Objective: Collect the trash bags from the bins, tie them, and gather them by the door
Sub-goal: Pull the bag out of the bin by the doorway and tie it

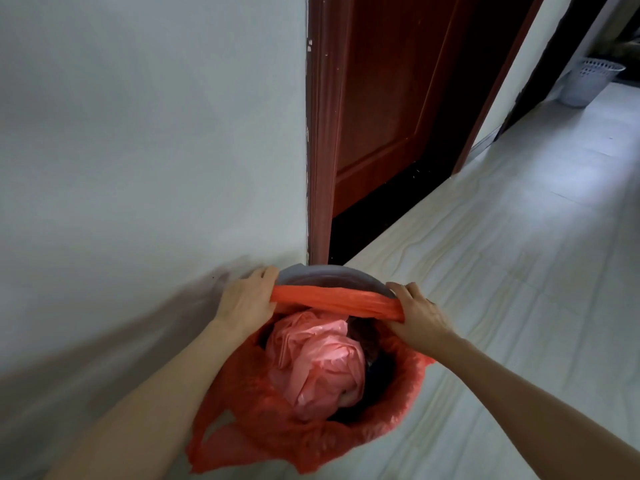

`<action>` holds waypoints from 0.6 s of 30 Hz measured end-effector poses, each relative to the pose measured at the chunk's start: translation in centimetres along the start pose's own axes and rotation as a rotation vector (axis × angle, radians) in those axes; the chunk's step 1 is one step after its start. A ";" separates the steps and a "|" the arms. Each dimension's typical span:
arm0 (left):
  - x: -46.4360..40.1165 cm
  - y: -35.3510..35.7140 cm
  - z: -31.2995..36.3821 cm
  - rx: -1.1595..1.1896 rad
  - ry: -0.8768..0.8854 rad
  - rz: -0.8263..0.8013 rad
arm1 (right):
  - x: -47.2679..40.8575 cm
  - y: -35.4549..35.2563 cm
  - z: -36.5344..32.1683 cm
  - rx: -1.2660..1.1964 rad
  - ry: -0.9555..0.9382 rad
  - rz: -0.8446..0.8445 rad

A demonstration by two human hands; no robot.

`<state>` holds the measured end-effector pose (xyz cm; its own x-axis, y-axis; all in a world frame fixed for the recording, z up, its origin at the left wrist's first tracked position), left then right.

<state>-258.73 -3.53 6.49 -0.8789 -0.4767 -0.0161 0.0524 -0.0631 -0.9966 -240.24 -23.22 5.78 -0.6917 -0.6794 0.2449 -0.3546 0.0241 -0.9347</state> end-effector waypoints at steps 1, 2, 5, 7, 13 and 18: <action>0.8 -0.1 0.2 0.013 -0.061 -0.015 | 0.9 0.1 0.6 -0.047 0.038 -0.003; 1.6 0.0 0.3 0.025 -0.123 -0.057 | 1.6 0.3 1.3 -0.065 0.067 -0.011; 4.7 0.8 0.9 0.033 -0.237 -0.178 | 3.8 0.9 2.9 0.057 0.022 -0.055; 6.7 1.1 1.2 0.071 -0.299 -0.226 | 4.9 1.5 3.1 0.117 -0.025 -0.045; 10.9 3.3 2.1 0.185 -0.419 -0.157 | 6.7 3.1 1.2 -0.067 0.036 -0.055; 10.5 1.6 0.4 -0.087 -0.386 -0.186 | 6.0 3.6 -1.0 0.194 -0.008 -0.033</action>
<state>-267.71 -9.00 4.74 -0.6268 -0.7583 0.1793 -0.1449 -0.1126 -0.9830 -246.30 -26.47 4.15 -0.6762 -0.6834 0.2751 -0.2486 -0.1398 -0.9585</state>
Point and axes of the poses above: each hand's wrist, its own x-axis away from the middle knuckle, its own y-axis out of the palm, z = x × y, the point moved 2 cm from there along -x, towards the middle knuckle, and after that the axes turned 10 degrees about y, right-handed, at the moved point
